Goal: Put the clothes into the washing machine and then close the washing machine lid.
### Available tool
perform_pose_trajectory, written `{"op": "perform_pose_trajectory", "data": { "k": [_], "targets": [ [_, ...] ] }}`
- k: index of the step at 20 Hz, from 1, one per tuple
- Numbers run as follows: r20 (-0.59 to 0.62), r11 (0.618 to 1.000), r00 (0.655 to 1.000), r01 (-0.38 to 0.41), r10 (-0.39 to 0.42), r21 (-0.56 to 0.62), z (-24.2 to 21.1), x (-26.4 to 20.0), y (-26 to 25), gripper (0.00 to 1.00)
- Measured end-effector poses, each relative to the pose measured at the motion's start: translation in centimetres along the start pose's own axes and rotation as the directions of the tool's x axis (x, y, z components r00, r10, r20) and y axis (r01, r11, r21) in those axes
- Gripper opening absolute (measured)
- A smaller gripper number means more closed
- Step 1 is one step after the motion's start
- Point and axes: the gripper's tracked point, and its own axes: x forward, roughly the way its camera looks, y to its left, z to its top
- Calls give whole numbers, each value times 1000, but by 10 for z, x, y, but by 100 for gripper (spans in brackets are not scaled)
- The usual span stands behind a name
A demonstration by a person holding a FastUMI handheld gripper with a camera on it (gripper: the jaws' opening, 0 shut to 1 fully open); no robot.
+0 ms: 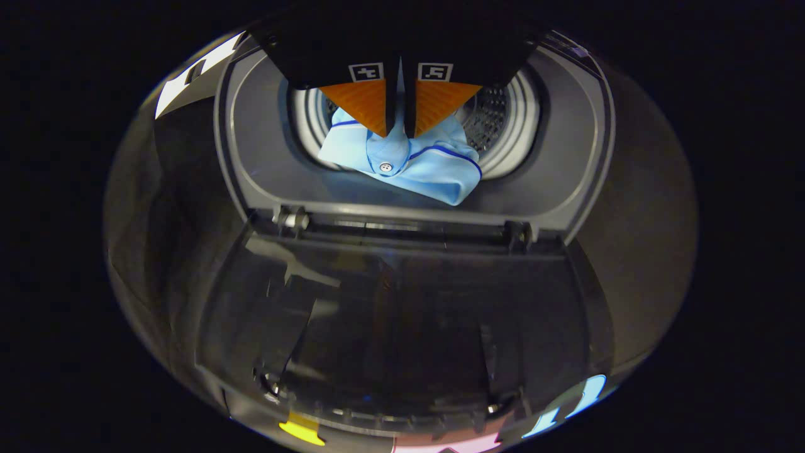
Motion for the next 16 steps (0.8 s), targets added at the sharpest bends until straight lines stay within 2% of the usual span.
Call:
{"op": "perform_pose_trajectory", "data": {
  "k": [5, 12, 13, 14, 16],
  "targets": [
    [-94, 999, 995, -31, 28, -33, -26, 20, 9, 5],
    [-130, 1000, 992, -5, 3, -12, -35, 23, 8, 5],
    [-159, 1000, 987, 24, -26, -18, -40, 23, 2, 10],
    [-191, 1000, 981, 9, -10, -5, -49, 21, 5, 16],
    [-172, 1000, 985, -8, 12, 24, -40, 20, 11, 57]
  ]
}}
